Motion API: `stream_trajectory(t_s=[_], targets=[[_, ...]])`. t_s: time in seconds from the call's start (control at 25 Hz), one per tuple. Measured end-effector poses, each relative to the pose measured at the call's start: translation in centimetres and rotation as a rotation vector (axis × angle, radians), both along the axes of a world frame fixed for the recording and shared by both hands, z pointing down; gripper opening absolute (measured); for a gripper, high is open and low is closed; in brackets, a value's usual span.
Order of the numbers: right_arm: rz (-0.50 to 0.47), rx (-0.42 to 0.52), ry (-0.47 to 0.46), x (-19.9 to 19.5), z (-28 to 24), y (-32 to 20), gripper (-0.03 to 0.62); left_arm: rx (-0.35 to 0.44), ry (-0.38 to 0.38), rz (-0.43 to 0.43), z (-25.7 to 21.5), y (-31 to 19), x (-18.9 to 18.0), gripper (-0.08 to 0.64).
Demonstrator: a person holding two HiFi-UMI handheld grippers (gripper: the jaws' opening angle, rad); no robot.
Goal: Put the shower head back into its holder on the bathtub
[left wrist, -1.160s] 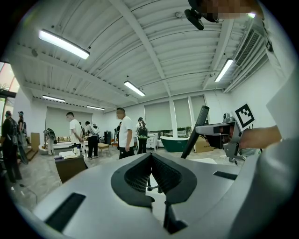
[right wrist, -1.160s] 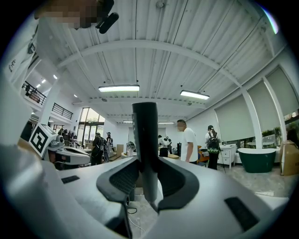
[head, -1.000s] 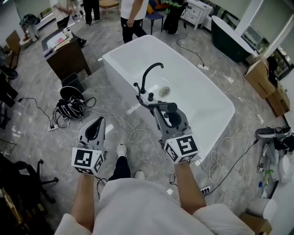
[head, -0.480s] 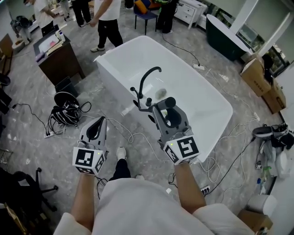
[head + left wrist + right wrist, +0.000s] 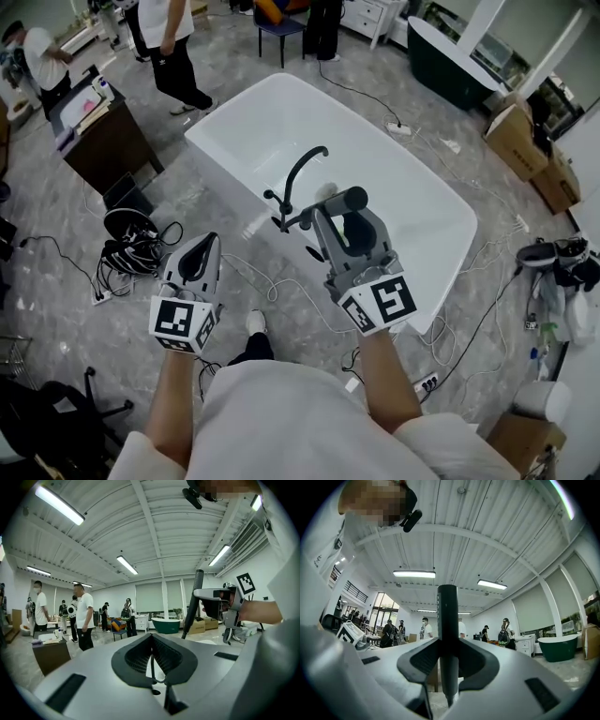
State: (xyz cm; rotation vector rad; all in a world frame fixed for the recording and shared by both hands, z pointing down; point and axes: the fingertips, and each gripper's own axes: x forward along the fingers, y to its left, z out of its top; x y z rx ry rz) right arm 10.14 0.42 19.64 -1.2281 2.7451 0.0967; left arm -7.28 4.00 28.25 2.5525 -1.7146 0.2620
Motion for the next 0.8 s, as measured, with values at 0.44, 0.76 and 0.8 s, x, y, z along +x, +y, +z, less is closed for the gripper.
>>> stream_trajectory(t_s=[0.44,0.76,0.8], targets=[[0.046,0.030,0.025,-3.9,-1.7,-6.5,0.135,-0.012,0.022,0.050,0.3,-6.6,-3.7,0.009],[0.097,0.005,0.038,-5.9,-0.3,-9.6,0.135,-0.027,0.038,0.089,1.6,-10.2,-6.2,0.009],[0.101,0.004,0.041,-6.1,-0.3,-9.9,0.135,-0.029,0.040,0.094,1.8,-10.5,-6.5,0.009]])
